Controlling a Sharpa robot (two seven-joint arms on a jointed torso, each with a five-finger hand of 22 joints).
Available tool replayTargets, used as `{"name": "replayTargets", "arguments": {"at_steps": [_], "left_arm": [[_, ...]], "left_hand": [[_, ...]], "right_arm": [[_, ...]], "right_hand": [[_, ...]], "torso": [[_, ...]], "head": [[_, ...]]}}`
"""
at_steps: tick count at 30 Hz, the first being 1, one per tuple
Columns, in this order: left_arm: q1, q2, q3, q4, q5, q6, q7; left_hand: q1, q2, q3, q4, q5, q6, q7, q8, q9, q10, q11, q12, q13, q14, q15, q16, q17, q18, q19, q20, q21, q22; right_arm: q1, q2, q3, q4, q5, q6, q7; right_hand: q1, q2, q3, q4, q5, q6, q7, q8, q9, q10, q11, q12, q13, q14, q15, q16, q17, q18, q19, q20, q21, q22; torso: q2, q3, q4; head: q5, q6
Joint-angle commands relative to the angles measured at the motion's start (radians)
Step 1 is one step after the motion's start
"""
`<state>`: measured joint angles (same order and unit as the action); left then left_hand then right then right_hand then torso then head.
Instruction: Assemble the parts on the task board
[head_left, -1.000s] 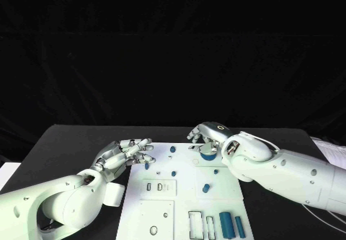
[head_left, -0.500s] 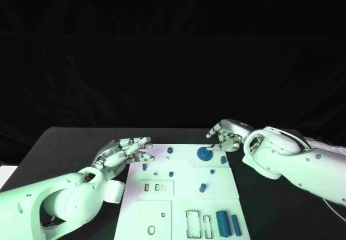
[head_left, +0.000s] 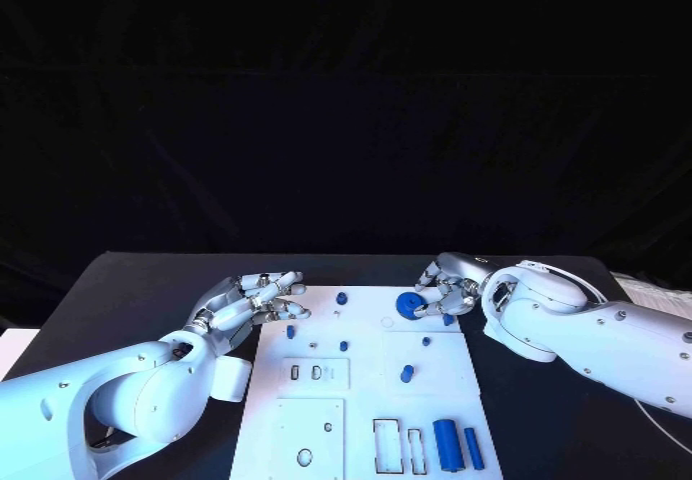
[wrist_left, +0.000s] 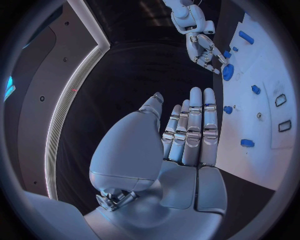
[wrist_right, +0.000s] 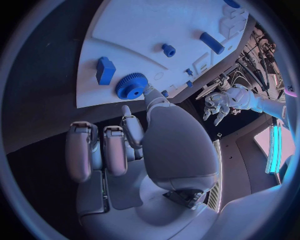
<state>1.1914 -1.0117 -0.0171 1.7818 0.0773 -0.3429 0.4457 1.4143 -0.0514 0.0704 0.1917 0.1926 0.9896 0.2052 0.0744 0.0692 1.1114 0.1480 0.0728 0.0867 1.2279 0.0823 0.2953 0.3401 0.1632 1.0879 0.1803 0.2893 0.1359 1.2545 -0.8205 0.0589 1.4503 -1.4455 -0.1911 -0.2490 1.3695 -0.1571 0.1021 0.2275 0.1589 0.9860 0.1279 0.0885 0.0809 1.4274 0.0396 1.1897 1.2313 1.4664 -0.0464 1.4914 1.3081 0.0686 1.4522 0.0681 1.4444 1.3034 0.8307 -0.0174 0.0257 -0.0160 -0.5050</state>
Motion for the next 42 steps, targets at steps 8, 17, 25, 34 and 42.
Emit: {"name": "replayTargets", "arguments": {"at_steps": [8, 17, 25, 34, 42], "left_arm": [[0.001, 0.004, 0.001, -0.004, 0.003, 0.013, 0.007], [0.001, 0.005, 0.001, -0.006, 0.003, 0.015, 0.006], [0.001, 0.004, 0.001, -0.007, 0.003, 0.016, 0.004], [0.001, 0.005, 0.0, -0.006, 0.003, 0.019, 0.003], [0.001, 0.005, 0.0, -0.007, 0.003, 0.019, 0.003]], "left_hand": [[0.003, 0.008, -0.001, -0.008, -0.005, -0.004, 0.008, -0.006, -0.001, -0.009, 0.0, -0.007, -0.002, -0.008, -0.003, 0.007, 0.003, 0.017, 0.003, 0.004, 0.0, 0.001], [0.003, 0.008, -0.001, -0.008, -0.005, -0.004, 0.008, -0.006, -0.001, -0.009, 0.0, -0.007, -0.002, -0.008, -0.003, 0.007, 0.003, 0.017, 0.003, 0.004, 0.0, 0.001], [0.003, 0.008, -0.001, -0.008, -0.005, -0.004, 0.008, -0.006, -0.001, -0.009, 0.0, -0.007, -0.002, -0.008, -0.003, 0.007, 0.003, 0.017, 0.003, 0.004, 0.0, 0.001], [0.003, 0.008, -0.001, -0.008, -0.005, -0.004, 0.008, -0.006, -0.001, -0.009, 0.0, -0.007, -0.002, -0.008, -0.003, 0.007, 0.003, 0.017, 0.003, 0.004, 0.0, 0.001], [0.003, 0.008, -0.001, -0.008, -0.005, -0.004, 0.008, -0.006, -0.001, -0.009, 0.0, -0.007, -0.002, -0.008, -0.003, 0.007, 0.003, 0.017, 0.003, 0.004, 0.0, 0.001]], "right_arm": [[-0.01, 0.019, -0.001, -0.015, -0.04, 0.035, 0.001], [-0.011, 0.03, -0.002, -0.028, -0.044, 0.015, 0.006], [-0.012, 0.037, -0.002, -0.031, -0.055, 0.003, 0.002], [-0.012, 0.042, -0.002, -0.034, -0.082, 0.015, -0.006], [-0.015, 0.042, -0.002, -0.028, -0.135, 0.013, -0.009]], "right_hand": [[0.013, 0.005, -0.001, 0.003, 0.007, 0.011, 0.0, 0.009, 0.002, 0.005, -0.002, 0.015, 0.015, 0.079, 0.01, 0.008, 0.119, -0.016, 0.012, -0.001, 0.009, 0.01], [0.016, 0.014, 0.002, 0.002, 0.008, 0.013, 0.0, 0.011, 0.002, 0.009, -0.001, 0.029, 0.031, 0.08, 0.01, 0.013, 0.127, -0.017, 0.014, 0.0, 0.012, 0.017], [0.015, 0.019, 0.003, 0.002, 0.012, 0.015, 0.0, 0.013, 0.002, 0.011, -0.001, 0.036, 0.039, 0.082, 0.011, 0.018, 0.136, -0.018, 0.017, 0.0, 0.016, 0.024], [0.038, 0.029, 0.013, -0.021, 0.012, 0.036, -0.003, 0.025, 0.006, 0.024, -0.004, 0.07, 0.075, 0.084, 0.009, 0.026, 0.152, -0.021, 0.023, -0.001, 0.025, 0.04], [0.122, 0.062, 0.083, -0.091, -0.037, 0.088, -0.015, 0.05, 0.014, 0.037, -0.016, 0.107, 0.115, 0.086, -0.001, 0.034, 0.168, -0.026, 0.031, -0.008, 0.036, 0.063]], "torso": [[0.001, -0.0011, 0.0018], [0.001, -0.0019, 0.0018], [0.002, -0.002, 0.0026], [0.003, -0.002, 0.0028], [0.003, -0.0013, 0.0021]], "head": [[0.001, -0.006], [0.0, -0.007], [-0.001, -0.008], [0.0, -0.011], [0.0, -0.013]]}}
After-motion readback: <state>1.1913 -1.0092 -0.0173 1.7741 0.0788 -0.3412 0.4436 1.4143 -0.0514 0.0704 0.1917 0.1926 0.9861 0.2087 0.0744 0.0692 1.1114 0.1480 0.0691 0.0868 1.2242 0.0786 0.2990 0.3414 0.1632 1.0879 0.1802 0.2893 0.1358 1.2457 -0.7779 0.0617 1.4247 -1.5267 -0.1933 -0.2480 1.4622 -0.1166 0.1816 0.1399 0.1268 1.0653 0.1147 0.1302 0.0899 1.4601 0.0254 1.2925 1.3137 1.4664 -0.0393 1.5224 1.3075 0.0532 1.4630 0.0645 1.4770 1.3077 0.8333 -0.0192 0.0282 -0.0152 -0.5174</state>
